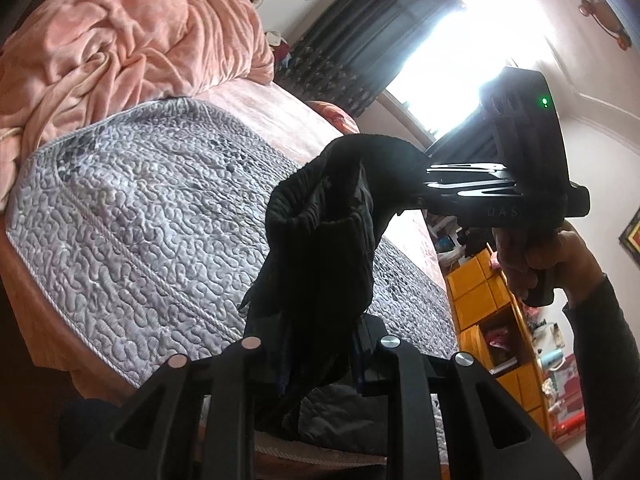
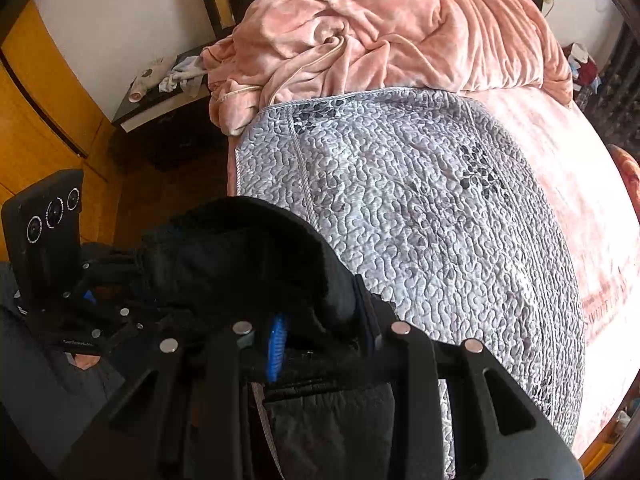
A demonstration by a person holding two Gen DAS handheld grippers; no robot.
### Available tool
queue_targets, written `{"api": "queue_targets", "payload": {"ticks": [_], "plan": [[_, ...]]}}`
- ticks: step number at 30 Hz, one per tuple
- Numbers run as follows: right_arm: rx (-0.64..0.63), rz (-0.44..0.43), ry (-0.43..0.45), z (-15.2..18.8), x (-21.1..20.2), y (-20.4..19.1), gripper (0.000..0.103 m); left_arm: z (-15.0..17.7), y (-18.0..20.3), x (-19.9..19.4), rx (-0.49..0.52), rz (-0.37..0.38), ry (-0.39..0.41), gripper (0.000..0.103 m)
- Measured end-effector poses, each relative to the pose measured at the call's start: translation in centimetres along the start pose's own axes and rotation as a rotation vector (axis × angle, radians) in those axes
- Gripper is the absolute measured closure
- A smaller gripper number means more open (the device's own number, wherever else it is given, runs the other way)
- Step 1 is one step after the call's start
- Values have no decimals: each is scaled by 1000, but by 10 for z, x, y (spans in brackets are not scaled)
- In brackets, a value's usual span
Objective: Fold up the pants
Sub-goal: 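Lift the pants bundle with both tools and hold it above the bed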
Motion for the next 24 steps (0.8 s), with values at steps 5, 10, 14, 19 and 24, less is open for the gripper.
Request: {"api": "queue_targets", "payload": {"ticks": [5,10,14,19,24], "plan": [[20,9,12,11,-7,5,74,4,14,4,37,-2,-15,80],[29,24,30,21,-15,9,74,7,25,7,75,-7,-32,80],[40,36,44,32,-23,14,74,11,36,12,106,-8,-48,80],[61,40,70,46,-30,20,74,17,50,18,155,-11,-67,80],[82,47,76,60,-35,26,74,24,63,26,194,-11,-87,80]]}}
Point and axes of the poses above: each gripper's, at about its wrist camera, not at the fingertips, and x roughly the way its jaws point, y to its right, z to its underside, the point moved 10 cm from there along x, roughly the way its jaws point, and after that the axes turned 15 degrees about z, right-handed, at the moved point
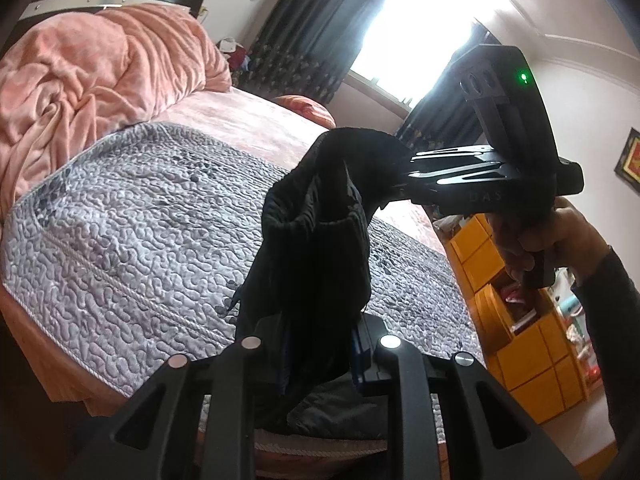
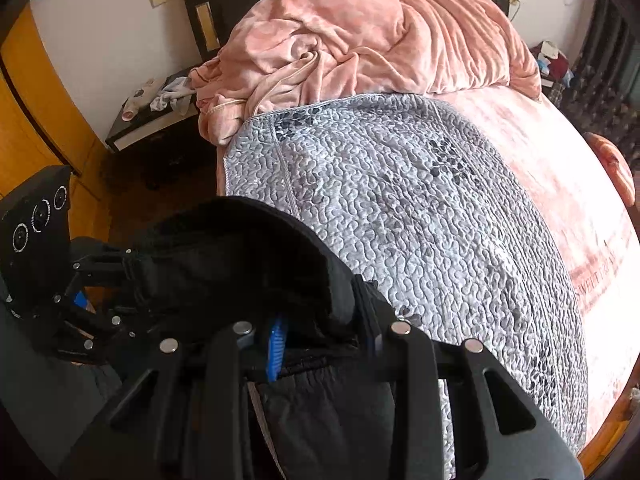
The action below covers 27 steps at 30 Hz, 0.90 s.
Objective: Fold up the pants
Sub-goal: 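Lift the pants bundle with both tools and hold it above the bed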
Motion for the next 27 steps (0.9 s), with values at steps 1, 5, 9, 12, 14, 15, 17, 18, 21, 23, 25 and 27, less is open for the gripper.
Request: {"api": "queue_targets", "payload": {"ticks": [1,5,9,12,14,15,17,18,21,23,25,27], "plan": [[3,5,4,3,-2,2,74,1,3,2,7,2,-4,80],[12,17,10,14,-7,8,74,5,15,9,33,10,-21,80],[32,24,17,27,-12,15,74,8,28,16,60,21,-39,80],[45,34,19,38,-16,20,74,12,37,23,76,31,-54,80],[54,42,24,46,-20,24,74,15,44,27,91,36,-64,80],[57,45,26,49,-21,25,74,17,46,29,98,37,-68,80],[67,52,26,57,-24,29,74,20,53,34,111,42,-80,80],[71,55,26,61,-25,31,74,21,55,36,117,45,-86,80],[86,64,31,75,-27,38,73,27,65,44,140,50,-102,80],[97,70,30,83,-28,42,73,31,71,51,152,56,-115,80],[107,76,29,93,-29,45,73,36,77,56,161,62,-128,80],[119,79,26,102,-30,49,73,41,83,62,174,66,-141,80]]}}
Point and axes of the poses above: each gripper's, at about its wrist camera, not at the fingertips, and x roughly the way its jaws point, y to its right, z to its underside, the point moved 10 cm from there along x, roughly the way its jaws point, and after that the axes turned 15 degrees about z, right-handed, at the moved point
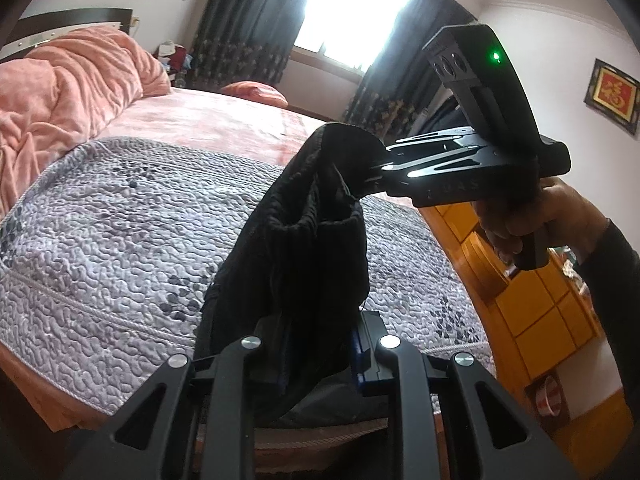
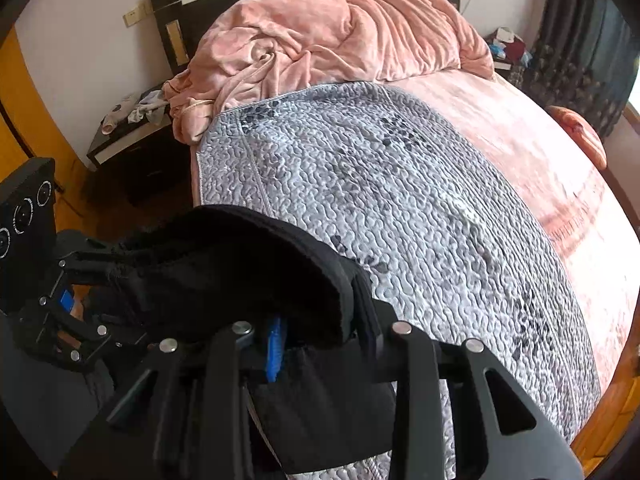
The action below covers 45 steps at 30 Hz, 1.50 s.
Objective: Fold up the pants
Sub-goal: 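Lift the pants bundle with both tools and hold it above the bed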
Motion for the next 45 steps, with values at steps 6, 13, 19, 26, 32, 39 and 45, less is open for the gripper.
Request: {"api": "queue_targets", "payload": {"ticks": [6,13,19,26,32,39,45], "plan": [[36,10,0,25,1,12,73,10,15,19,39,3,-38,80],[75,23,-11,56,2,27,73,21,31,43,67,22,-85,80],[98,30,-16,77,5,37,73,32,41,61,85,28,-118,80],[121,40,-20,104,10,48,73,44,52,83,104,31,-162,80],[150,41,-28,131,18,57,73,59,63,106,129,32,-209,80],[181,41,-49,162,30,69,72,78,70,131,141,35,-263,80],[198,44,-69,185,43,75,72,96,72,154,155,29,-308,80]]}}
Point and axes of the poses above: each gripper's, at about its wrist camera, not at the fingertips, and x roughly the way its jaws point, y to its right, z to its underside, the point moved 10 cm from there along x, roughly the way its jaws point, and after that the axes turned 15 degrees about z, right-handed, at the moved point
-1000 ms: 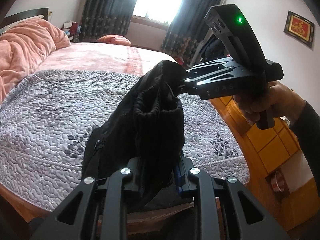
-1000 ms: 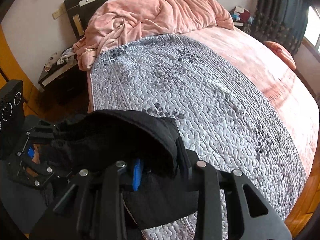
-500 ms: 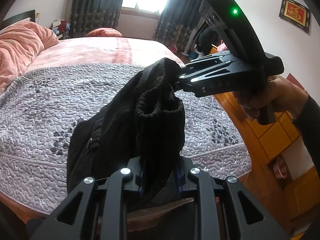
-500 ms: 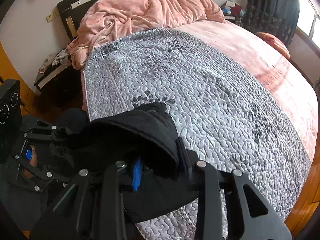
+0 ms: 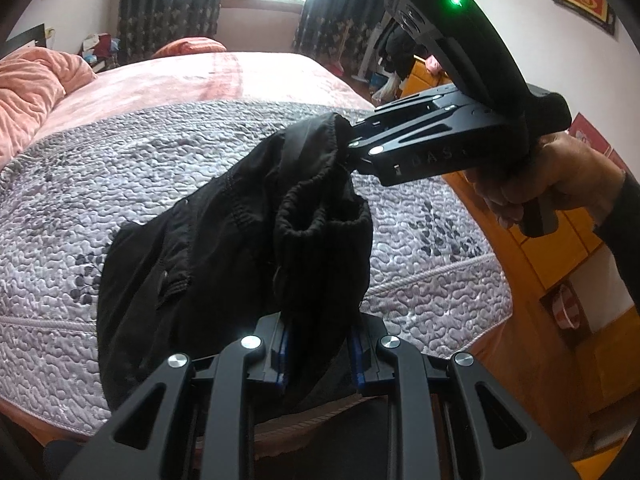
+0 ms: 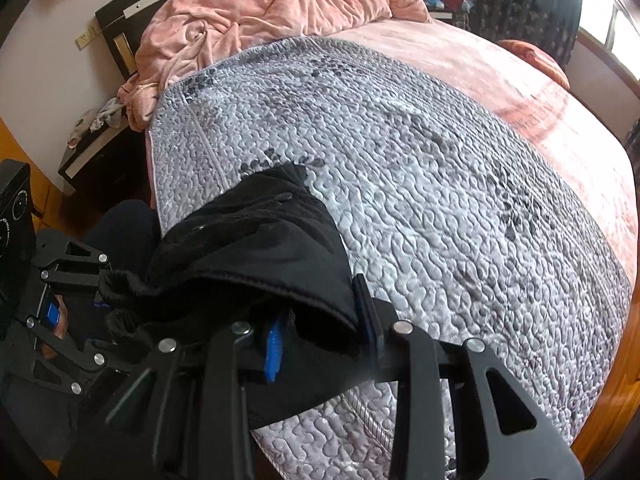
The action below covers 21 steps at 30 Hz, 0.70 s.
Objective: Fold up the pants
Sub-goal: 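Lift the pants bundle with both tools and hold it above the bed, then lower the pants bundle onto the bed with both tools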
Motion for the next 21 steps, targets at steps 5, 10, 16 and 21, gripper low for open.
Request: {"api": "queue_targets", "payload": {"ticks": [5,10,16,21], "plan": [[21,2,-20,18,15,10,72,6,2,21,6,-1,-36,80],[33,4,-36,33,31,16,72,15,0,43,6,-6,-71,80],[52,-4,-47,46,46,22,72,22,-4,62,15,-19,-103,80],[66,-9,-60,59,60,27,72,28,-5,78,24,-28,-128,80]]}}
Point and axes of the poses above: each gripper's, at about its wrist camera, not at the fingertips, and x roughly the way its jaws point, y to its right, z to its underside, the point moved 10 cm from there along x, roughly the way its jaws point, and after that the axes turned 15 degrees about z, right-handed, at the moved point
